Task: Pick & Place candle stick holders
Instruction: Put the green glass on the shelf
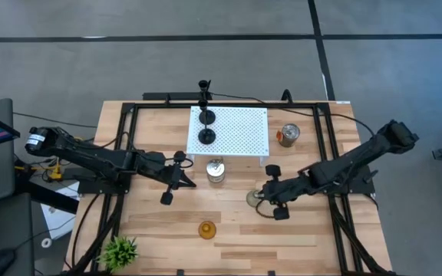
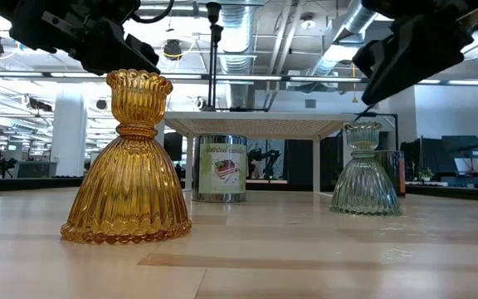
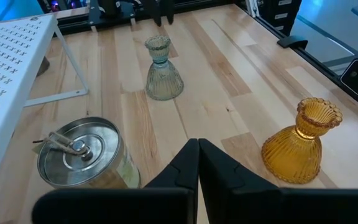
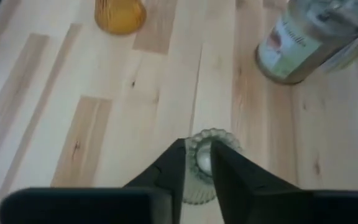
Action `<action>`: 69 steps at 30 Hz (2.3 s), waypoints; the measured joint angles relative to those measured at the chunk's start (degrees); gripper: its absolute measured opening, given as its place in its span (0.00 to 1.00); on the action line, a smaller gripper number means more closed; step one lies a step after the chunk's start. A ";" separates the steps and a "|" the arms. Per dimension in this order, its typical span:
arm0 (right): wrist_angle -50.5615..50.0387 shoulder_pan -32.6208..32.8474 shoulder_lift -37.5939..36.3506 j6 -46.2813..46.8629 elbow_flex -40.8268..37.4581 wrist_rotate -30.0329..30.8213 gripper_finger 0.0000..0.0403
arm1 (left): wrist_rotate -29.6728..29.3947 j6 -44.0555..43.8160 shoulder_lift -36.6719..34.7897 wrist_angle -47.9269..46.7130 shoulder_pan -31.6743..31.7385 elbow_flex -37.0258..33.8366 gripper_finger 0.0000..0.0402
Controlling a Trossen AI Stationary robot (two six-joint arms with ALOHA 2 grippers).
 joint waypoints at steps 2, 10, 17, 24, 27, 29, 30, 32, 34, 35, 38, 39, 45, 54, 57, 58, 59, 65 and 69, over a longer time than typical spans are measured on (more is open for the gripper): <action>-1.26 0.00 1.63 0.67 0.66 -0.45 0.21 | 0.00 -0.02 0.00 -0.02 0.00 0.00 0.02; -0.81 0.00 7.49 0.75 1.15 -0.70 0.33 | 0.00 -0.01 0.00 -0.07 0.00 0.02 0.02; -0.75 -0.04 6.92 0.70 0.95 -0.42 0.24 | 0.00 -0.02 0.00 -0.07 0.00 0.02 0.02; -2.02 0.00 4.16 0.95 0.86 -0.12 0.03 | 0.00 -0.02 0.02 -0.05 0.00 0.02 0.02; -1.91 -0.02 4.12 2.36 0.84 0.84 0.04 | 0.00 -0.02 0.02 -0.04 0.00 0.02 0.02; -2.01 0.00 4.12 2.54 0.87 0.90 0.02 | 0.00 0.00 0.02 -0.02 0.00 0.02 0.02; -2.61 0.00 4.11 2.54 1.20 0.98 0.02 | 0.00 -0.02 0.02 -0.02 0.00 0.02 0.02; -4.45 -0.04 4.15 2.77 2.37 1.08 0.02 | 0.00 -0.02 0.02 0.00 0.00 0.02 0.02; -6.74 -0.04 4.31 2.96 4.01 0.41 0.01 | 0.00 -0.02 0.02 0.00 0.00 0.02 0.02; -8.18 0.00 4.31 2.94 5.07 0.49 0.01 | 0.01 -0.02 0.02 0.01 0.00 0.02 0.02; -12.24 0.01 4.27 2.90 8.83 1.64 0.01 | 0.00 -0.02 0.02 0.02 0.00 0.02 0.02; -13.93 -0.04 4.25 2.71 9.97 2.09 0.01 | 0.00 -0.02 0.02 0.03 0.00 0.02 0.02; -19.23 -1.13 4.20 -0.57 16.39 4.11 0.00 | 0.02 -0.02 0.02 0.04 0.00 0.02 0.02; -22.08 -5.43 4.20 -11.06 25.14 6.73 0.00 | 0.00 -0.02 0.02 0.04 0.00 0.02 0.02; -23.20 -7.56 4.51 -15.51 28.09 8.19 0.00 | 0.02 -0.01 0.02 0.05 0.00 0.02 0.02; -23.06 -8.31 4.63 -17.03 28.81 8.55 0.00 | 0.00 -0.01 0.02 0.05 0.00 0.02 0.02; -23.02 -9.09 4.73 -18.54 29.31 8.87 0.00 | 0.00 -0.02 0.02 0.05 0.00 0.02 0.02; -20.03 -14.87 4.69 -26.53 30.29 9.89 0.00 | 0.01 -0.02 0.02 0.06 0.01 0.02 0.02; -16.98 -19.23 4.71 -31.86 30.30 10.11 0.00 | 0.00 0.00 0.02 0.07 0.00 0.02 0.02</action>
